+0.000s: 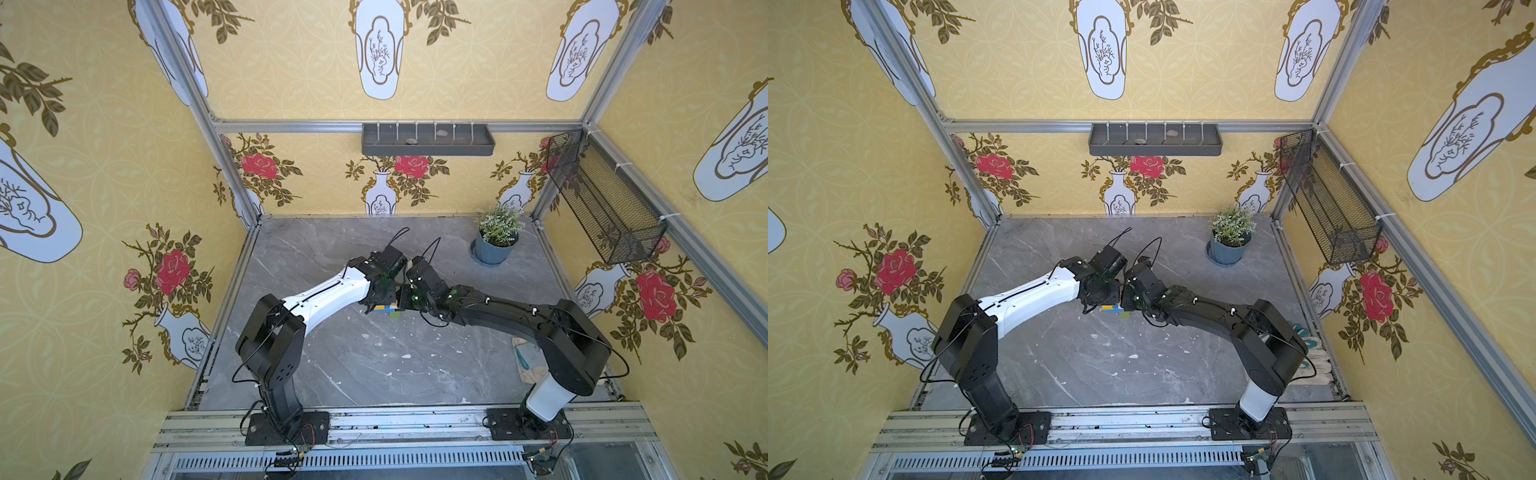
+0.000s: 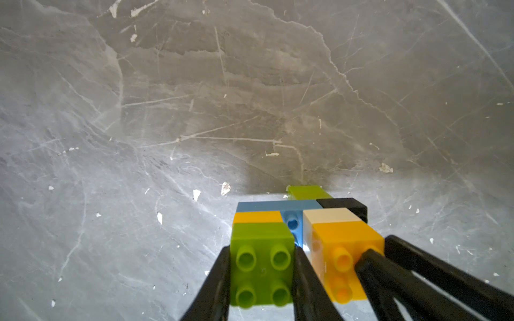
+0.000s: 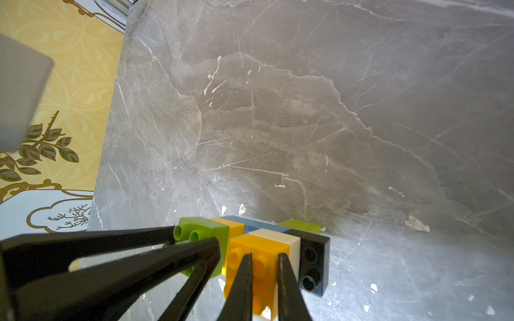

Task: Assemble the number 4 with lego
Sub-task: Assemble the lego brick with the lego brick.

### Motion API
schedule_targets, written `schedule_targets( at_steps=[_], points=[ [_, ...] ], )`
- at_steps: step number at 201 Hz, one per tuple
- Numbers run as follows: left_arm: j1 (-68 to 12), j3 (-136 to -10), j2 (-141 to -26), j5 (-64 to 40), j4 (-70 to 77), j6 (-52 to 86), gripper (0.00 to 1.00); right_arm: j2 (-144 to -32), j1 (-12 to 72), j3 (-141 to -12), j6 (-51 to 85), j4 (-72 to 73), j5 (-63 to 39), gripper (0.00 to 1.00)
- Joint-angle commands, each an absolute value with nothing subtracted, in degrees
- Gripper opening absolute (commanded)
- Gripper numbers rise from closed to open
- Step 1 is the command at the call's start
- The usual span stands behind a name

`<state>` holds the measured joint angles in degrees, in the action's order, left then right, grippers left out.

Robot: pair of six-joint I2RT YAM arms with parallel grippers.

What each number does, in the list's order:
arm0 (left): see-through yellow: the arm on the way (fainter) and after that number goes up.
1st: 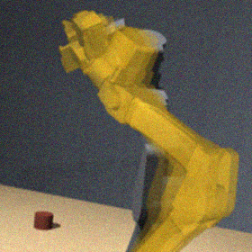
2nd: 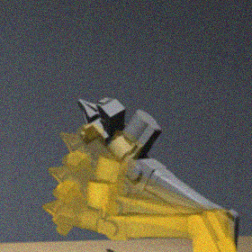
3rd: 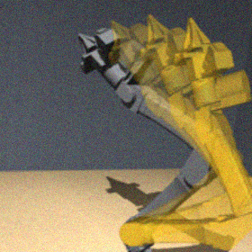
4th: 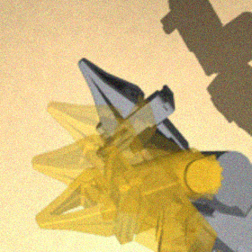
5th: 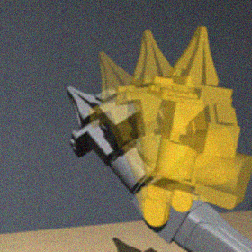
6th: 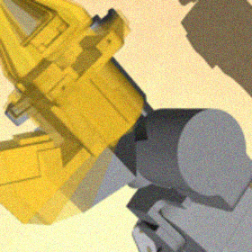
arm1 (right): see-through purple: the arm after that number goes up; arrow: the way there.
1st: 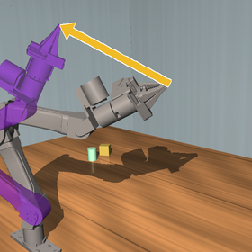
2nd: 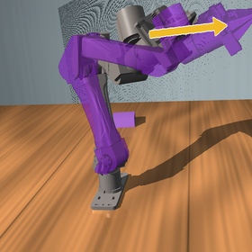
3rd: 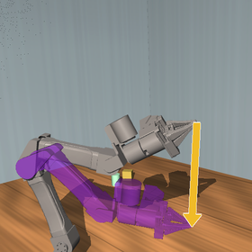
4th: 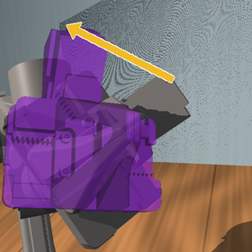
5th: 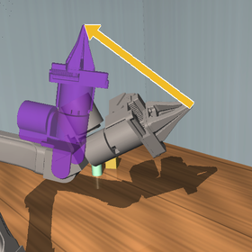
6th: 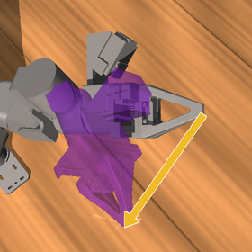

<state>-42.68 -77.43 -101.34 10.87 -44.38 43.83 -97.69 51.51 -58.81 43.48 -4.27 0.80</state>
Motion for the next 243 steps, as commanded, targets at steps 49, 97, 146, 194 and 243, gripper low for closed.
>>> schedule_targets(
  at_steps=[49, 97, 146, 194, 243],
  points=[
    [-42.46, -73.17, -100.63, 7.47, -45.38, 46.09, 0.21, -99.87, 51.60, -56.07, 42.93, -31.53, -0.44, 0.13],
    [-42.41, -71.61, -100.46, 6.38, -43.95, 46.58, 0.20, -100.18, 51.51, -56.30, 42.73, -31.79, -0.49, 0.13],
    [-42.36, -68.37, -99.03, 5.97, -42.03, 46.90, 0.18, -101.00, 51.43, -57.14, 42.36, -32.16, -0.69, 0.13],
    [-42.49, -68.89, -98.93, 6.47, -42.26, 46.84, 0.17, -101.59, 51.30, -57.31, 42.25, -32.08, -0.80, 0.13],
    [-42.19, -67.65, -97.40, 5.86, -40.35, 48.38, 0.18, -101.60, 51.16, -57.13, 42.11, -32.23, -0.97, 0.13]
  ],
)
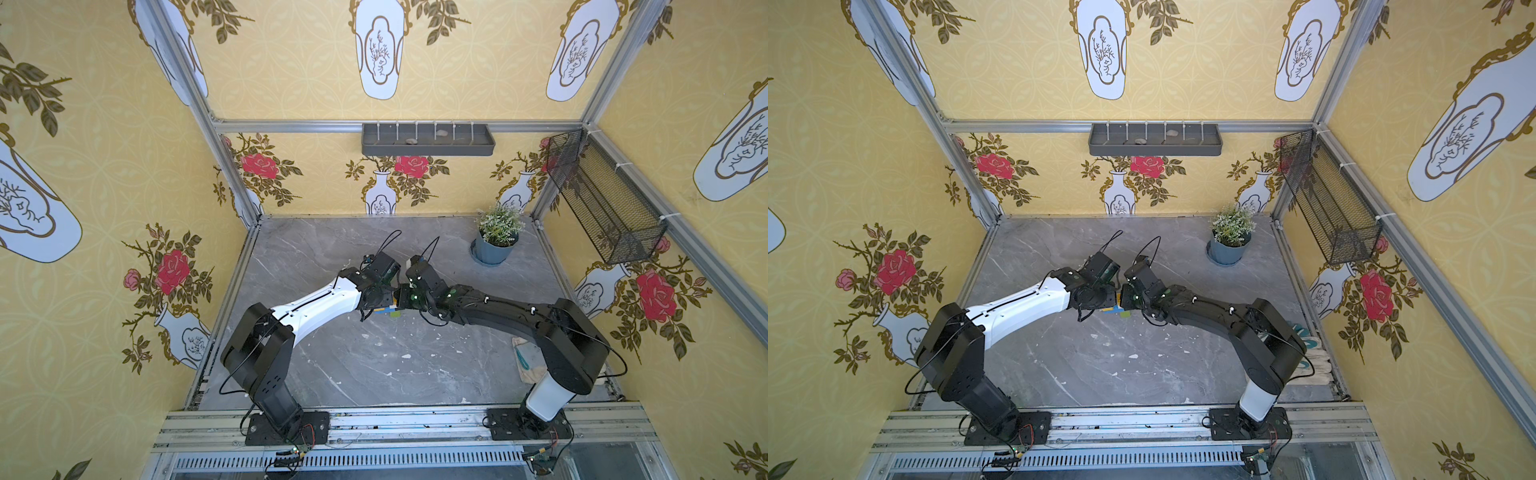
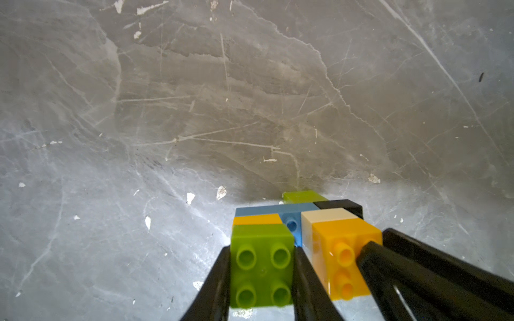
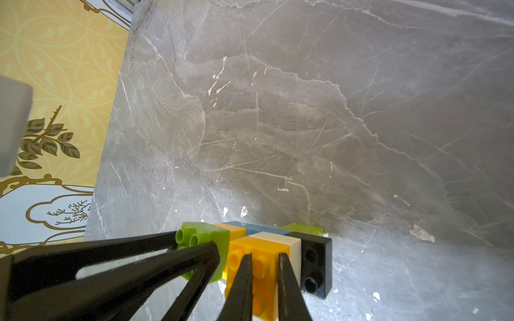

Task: Assemble the number 4 with lego
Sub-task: Assemble the lego brick with the lego brick.

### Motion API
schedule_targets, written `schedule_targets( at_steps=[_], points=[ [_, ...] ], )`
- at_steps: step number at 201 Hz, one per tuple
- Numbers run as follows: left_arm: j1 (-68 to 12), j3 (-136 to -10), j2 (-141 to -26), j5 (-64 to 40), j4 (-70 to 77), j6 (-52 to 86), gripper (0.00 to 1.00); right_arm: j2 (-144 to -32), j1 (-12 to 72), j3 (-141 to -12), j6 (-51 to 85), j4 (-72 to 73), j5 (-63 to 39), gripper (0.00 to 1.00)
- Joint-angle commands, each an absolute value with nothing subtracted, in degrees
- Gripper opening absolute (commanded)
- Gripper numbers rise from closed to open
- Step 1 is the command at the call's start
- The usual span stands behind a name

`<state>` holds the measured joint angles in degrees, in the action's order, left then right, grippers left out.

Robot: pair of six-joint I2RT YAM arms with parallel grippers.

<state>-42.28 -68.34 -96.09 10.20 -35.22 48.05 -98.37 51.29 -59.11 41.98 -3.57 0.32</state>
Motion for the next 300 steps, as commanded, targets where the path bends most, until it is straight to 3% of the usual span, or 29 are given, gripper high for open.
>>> schedule_targets(
  at_steps=[1, 130, 172, 218, 257, 292, 300],
  points=[
    [-42.23, -67.66, -97.39, 5.87, -40.34, 48.40, 0.18, -101.60, 51.16, -57.13, 42.11, -32.20, -0.97, 0.13],
    [-42.01, -68.12, -95.50, 6.50, -40.21, 50.88, 0.34, -100.11, 51.16, -54.76, 42.79, -30.68, -1.12, 0.12],
    [-42.19, -68.22, -97.02, 6.50, -41.06, 49.21, 0.45, -100.16, 51.20, -55.00, 42.67, -30.61, -1.14, 0.12],
    [-42.28, -70.21, -97.75, 6.15, -42.41, 47.99, 0.48, -99.76, 51.15, -54.73, 42.81, -30.56, -1.05, 0.12],
    [-43.08, -70.83, -94.65, 7.05, -44.16, 47.71, 0.61, -100.18, 51.14, -54.74, 42.70, -30.52, -1.05, 0.12],
    [-42.97, -70.32, -90.42, 5.83, -45.89, 47.49, 0.62, -100.20, 51.17, -55.02, 42.58, -30.57, -1.01, 0.12],
    [-42.77, -70.23, -88.94, 6.52, -46.00, 47.54, 0.58, -100.08, 51.20, -54.93, 42.59, -30.55, -1.04, 0.12]
  ],
)
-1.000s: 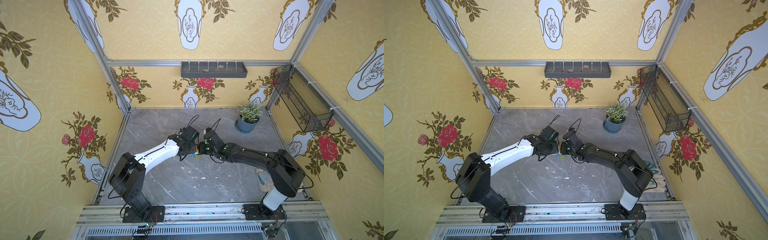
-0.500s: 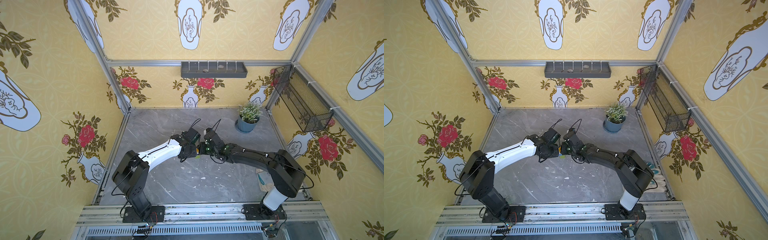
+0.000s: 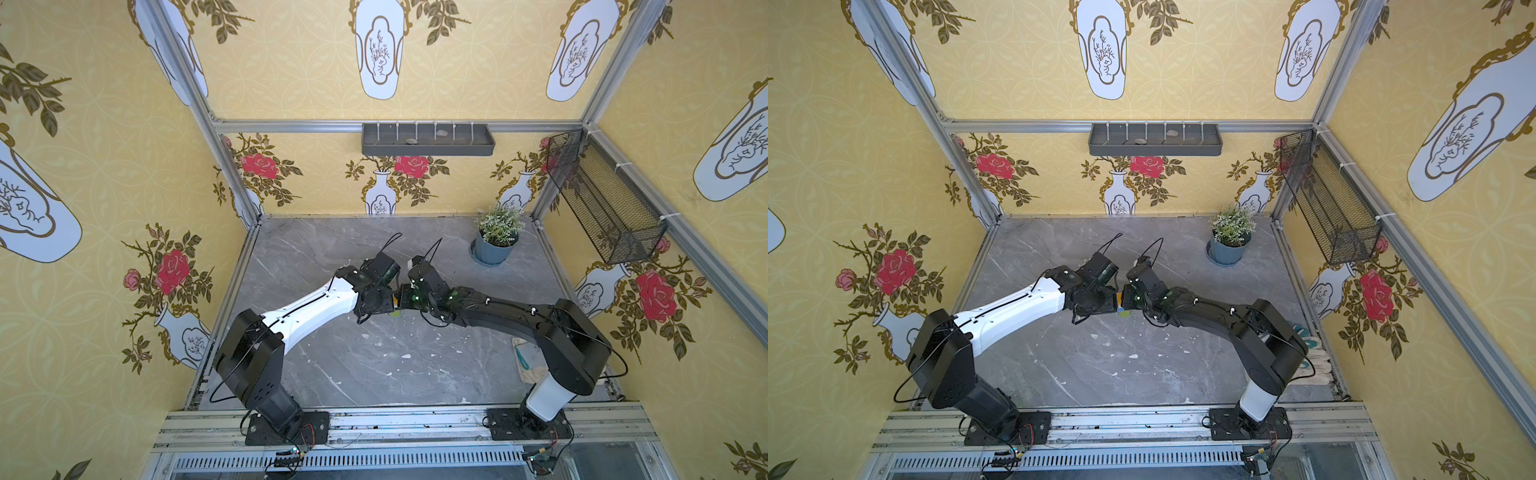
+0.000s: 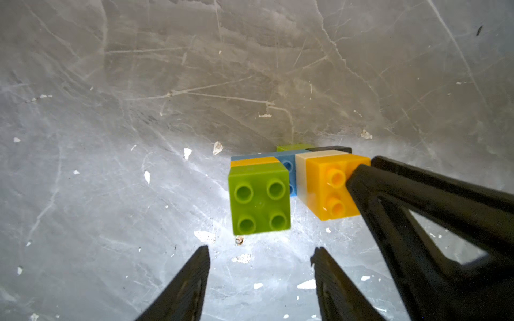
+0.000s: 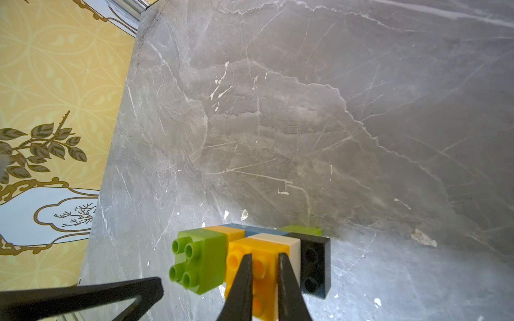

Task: Assemble the number 4 with lego
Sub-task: Assemble the lego brick with the lego brick.

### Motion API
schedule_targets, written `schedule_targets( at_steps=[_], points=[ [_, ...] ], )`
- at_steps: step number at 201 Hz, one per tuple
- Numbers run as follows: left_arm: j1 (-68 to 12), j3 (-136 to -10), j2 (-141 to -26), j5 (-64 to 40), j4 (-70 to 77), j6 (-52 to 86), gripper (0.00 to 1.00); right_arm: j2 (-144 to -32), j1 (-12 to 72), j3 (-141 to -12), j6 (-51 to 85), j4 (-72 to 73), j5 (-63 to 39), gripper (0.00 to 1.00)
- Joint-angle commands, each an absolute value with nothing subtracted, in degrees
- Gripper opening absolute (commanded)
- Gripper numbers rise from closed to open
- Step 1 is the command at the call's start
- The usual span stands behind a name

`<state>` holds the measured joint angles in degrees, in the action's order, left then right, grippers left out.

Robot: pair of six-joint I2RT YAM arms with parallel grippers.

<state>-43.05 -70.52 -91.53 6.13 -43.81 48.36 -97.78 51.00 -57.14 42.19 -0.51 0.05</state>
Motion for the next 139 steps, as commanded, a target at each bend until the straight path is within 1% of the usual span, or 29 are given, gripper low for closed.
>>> schedule_targets(
  at_steps=[1, 13, 22, 26, 35, 43, 83, 139],
  points=[
    [-42.74, -70.19, -88.68, 6.55, -45.94, 47.54, 0.58, -100.05, 51.18, -54.93, 42.61, -30.52, -1.05, 0.12],
    [-41.63, -69.80, -86.67, 6.37, -44.08, 47.19, 0.45, -100.19, 51.16, -55.02, 42.58, -30.42, -1.08, 0.12],
    [-40.45, -69.65, -85.61, 5.27, -42.13, 46.98, 0.25, -100.35, 51.15, -55.09, 42.61, -30.41, -1.02, 0.12],
    [-40.04, -69.49, -85.22, 4.67, -41.12, 46.81, 0.19, -100.34, 51.20, -55.02, 42.62, -30.41, -0.99, 0.12],
    [-39.11, -69.16, -84.75, 3.37, -38.67, 46.72, 0.07, -100.46, 51.18, -55.03, 42.62, -30.41, -1.04, 0.12],
    [-38.57, -68.76, -84.88, 2.19, -36.32, 46.52, 0.00, -100.46, 51.19, -55.04, 42.62, -30.41, -1.14, 0.12],
    [-36.83, -67.91, -89.48, -4.65, -31.20, 47.27, 0.00, -100.47, 51.07, -55.11, 42.50, -31.02, -1.14, 0.12],
    [-36.74, -67.40, -91.56, -5.20, -30.50, 47.90, 0.00, -100.47, 50.82, -55.25, 42.14, -31.28, -1.14, 0.12]
  ],
)
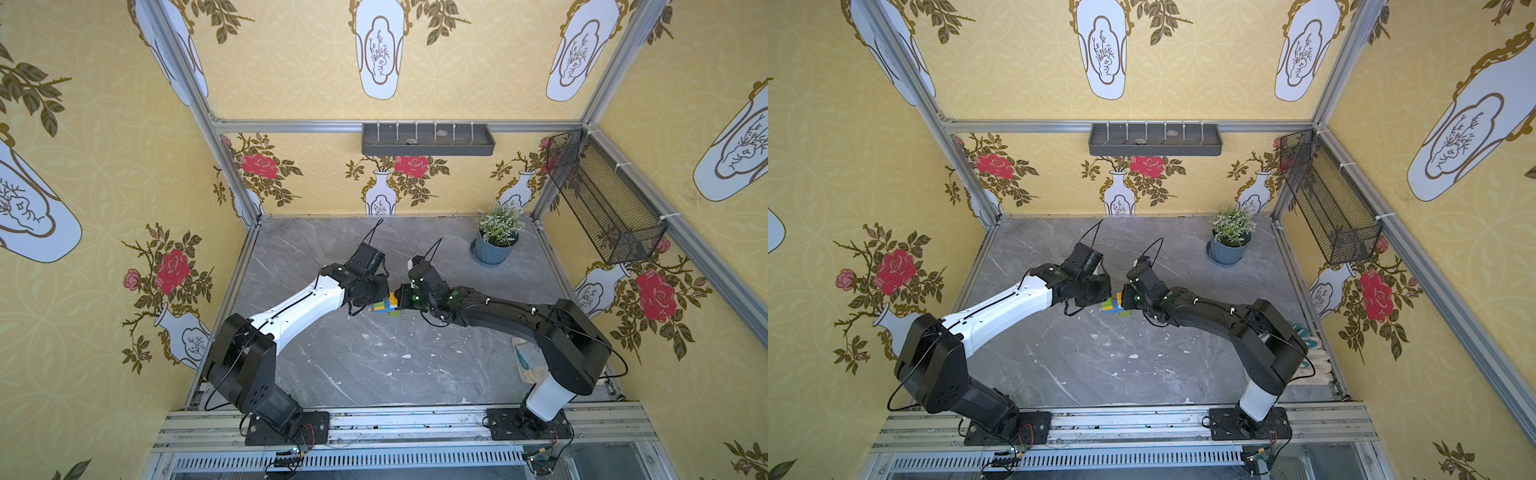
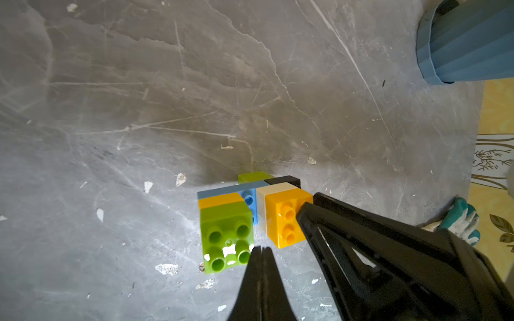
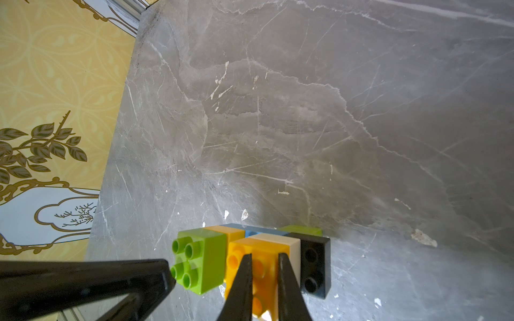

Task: Assemble the number 4 with lego
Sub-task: Assemble the lego brick with the lego brick.

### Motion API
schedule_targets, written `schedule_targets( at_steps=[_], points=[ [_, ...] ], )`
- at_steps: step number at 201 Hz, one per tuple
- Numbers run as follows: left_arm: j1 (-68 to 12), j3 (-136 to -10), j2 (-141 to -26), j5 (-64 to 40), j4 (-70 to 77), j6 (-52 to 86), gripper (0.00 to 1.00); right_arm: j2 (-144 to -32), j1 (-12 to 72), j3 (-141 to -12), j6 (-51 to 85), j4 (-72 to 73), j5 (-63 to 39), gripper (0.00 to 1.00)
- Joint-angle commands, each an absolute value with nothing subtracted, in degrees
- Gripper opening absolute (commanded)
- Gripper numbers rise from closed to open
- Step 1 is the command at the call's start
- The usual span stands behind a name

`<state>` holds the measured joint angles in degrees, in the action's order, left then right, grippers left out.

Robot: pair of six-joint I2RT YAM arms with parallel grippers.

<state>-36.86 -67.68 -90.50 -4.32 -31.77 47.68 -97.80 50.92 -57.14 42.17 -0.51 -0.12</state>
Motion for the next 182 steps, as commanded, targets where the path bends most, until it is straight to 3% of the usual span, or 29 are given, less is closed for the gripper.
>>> schedule_targets(
  at_steps=[1, 148, 158, 182],
  points=[
    [-36.74, -67.45, -91.61, -5.24, -30.46, 47.90, 0.00, -100.51, 50.81, -55.27, 42.12, -31.29, -1.14, 0.12],
    [-36.74, -67.32, -91.69, -5.53, -30.99, 48.12, 0.00, -100.44, 50.62, -54.31, 42.26, -30.32, -1.52, 0.12],
    [-36.74, -67.78, -90.46, -4.79, -31.57, 48.14, 0.06, -100.51, 50.56, -54.36, 42.24, -30.32, -1.54, 0.12],
    [-36.74, -68.35, -89.51, -2.98, -33.73, 47.32, 0.09, -100.54, 50.62, -54.45, 42.23, -30.32, -1.60, 0.12]
  ],
)
